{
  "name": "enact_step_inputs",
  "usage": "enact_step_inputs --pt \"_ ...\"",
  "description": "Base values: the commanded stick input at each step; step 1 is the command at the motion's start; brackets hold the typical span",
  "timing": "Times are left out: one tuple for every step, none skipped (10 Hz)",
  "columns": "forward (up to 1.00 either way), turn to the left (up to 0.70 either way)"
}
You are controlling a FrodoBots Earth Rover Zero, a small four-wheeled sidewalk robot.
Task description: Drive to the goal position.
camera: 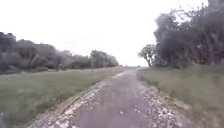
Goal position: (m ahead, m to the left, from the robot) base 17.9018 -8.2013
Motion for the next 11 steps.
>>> enact_step_inputs --pt "1.00 0.00" --pt "1.00 0.00" --pt "1.00 0.00" --pt "1.00 0.00" --pt "1.00 0.00" --pt "1.00 0.00" --pt "1.00 0.00" --pt "1.00 0.00" --pt "1.00 0.00" --pt "1.00 -0.01" --pt "1.00 -0.19"
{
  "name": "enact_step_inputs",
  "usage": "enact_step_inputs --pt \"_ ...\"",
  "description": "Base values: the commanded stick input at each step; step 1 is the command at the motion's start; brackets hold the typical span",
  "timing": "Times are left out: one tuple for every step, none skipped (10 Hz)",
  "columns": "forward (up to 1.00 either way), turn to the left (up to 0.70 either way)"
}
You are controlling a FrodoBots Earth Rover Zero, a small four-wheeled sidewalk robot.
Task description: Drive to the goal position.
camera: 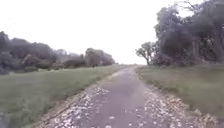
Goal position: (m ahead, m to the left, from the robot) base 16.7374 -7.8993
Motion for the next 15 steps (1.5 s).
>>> enact_step_inputs --pt "1.00 -0.27" --pt "1.00 -0.27" --pt "1.00 -0.21" --pt "1.00 -0.15" --pt "1.00 -0.09" --pt "1.00 -0.04" --pt "1.00 0.00" --pt "1.00 0.00" --pt "1.00 0.00" --pt "1.00 0.00" --pt "1.00 0.00" --pt "1.00 0.00" --pt "1.00 0.00" --pt "1.00 0.09" --pt "1.00 0.18"
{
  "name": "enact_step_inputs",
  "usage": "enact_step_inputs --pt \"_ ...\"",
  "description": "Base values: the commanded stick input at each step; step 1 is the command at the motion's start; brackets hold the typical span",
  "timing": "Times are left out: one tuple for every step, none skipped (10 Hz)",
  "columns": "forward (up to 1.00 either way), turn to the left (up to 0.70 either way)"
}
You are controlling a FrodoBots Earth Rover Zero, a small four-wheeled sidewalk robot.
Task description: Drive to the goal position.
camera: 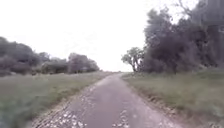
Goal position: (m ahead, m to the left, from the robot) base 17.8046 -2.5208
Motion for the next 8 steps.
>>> enact_step_inputs --pt "1.00 0.27" --pt "1.00 0.27" --pt "1.00 0.27" --pt "1.00 0.27" --pt "1.00 0.27" --pt "1.00 0.21" --pt "1.00 0.04" --pt "1.00 0.00"
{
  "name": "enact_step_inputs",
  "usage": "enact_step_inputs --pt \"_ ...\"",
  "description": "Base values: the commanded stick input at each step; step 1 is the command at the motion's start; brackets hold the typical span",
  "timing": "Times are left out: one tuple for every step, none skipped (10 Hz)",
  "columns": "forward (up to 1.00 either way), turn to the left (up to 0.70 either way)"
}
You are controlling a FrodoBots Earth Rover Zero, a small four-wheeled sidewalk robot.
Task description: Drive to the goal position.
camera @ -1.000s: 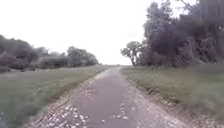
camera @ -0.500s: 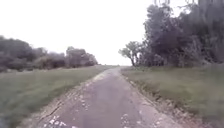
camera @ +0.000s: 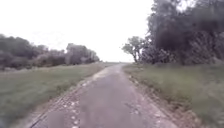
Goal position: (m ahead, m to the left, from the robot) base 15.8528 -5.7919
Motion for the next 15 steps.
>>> enact_step_inputs --pt "1.00 0.00" --pt "1.00 0.00" --pt "1.00 0.06" --pt "1.00 0.21" --pt "1.00 0.27" --pt "1.00 0.00" --pt "1.00 0.00" --pt "1.00 0.00" --pt "1.00 0.00" --pt "1.00 0.00" --pt "1.00 0.00" --pt "1.00 0.00" --pt "1.00 0.00" --pt "1.00 0.00" --pt "1.00 0.00"
